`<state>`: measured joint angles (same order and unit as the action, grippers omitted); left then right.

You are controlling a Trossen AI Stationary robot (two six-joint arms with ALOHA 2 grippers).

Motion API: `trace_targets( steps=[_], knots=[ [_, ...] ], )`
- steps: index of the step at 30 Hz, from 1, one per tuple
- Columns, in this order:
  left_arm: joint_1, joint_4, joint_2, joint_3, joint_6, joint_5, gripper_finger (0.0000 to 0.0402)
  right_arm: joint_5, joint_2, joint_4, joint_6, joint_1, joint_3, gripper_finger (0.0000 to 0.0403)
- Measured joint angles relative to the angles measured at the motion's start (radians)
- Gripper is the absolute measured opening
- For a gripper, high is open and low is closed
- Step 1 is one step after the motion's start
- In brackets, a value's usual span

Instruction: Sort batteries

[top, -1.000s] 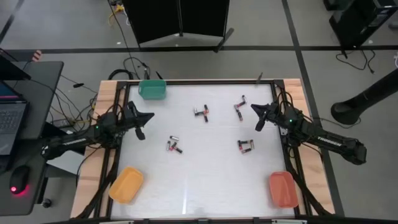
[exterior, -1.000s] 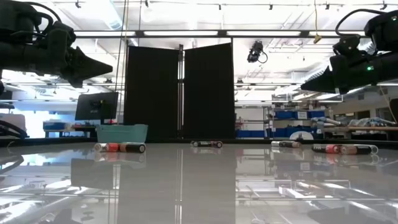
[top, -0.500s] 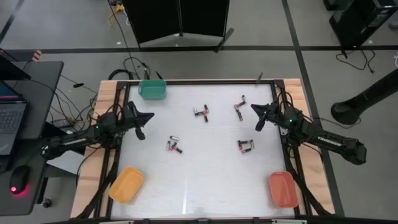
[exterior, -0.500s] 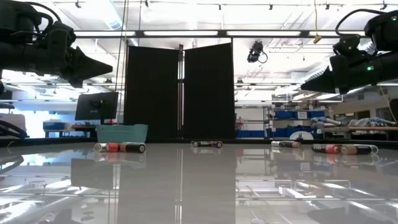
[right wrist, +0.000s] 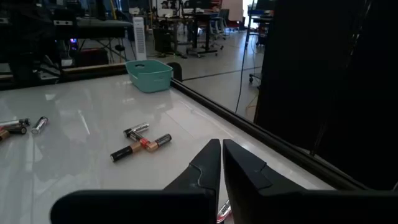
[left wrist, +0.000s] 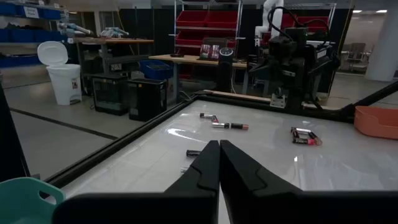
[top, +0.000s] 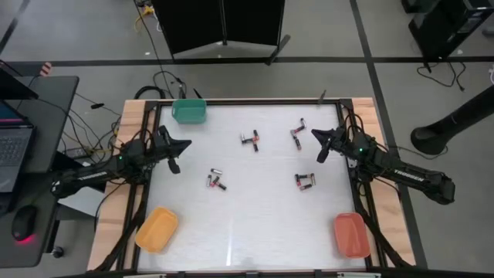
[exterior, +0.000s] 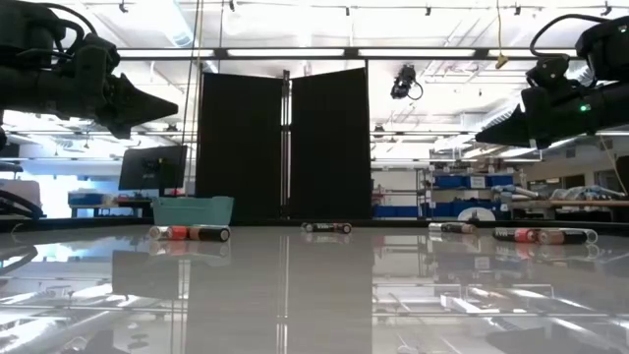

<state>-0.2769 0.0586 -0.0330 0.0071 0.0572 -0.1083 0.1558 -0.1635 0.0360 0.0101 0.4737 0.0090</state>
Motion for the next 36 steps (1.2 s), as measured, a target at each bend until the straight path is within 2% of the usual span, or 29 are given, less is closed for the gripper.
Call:
trace_targets(
  steps=[24,28,36],
  knots=[
    [0.000,0.036,0.000,0.000,0.002,0.000,0.0016,0.000,0.000,0.000,0.000,0.000,0.000,0.0030],
    [0.000,0.056,0.000,0.000,0.071,0.008,0.0016,0.000,0.000,0.000,0.000,0.000,0.000,0.0030],
    [0.000,0.079,0.000,0.000,0.110,0.009,0.0016,0.000,0.000,0.000,0.000,0.000,0.000,0.0030]
  ],
)
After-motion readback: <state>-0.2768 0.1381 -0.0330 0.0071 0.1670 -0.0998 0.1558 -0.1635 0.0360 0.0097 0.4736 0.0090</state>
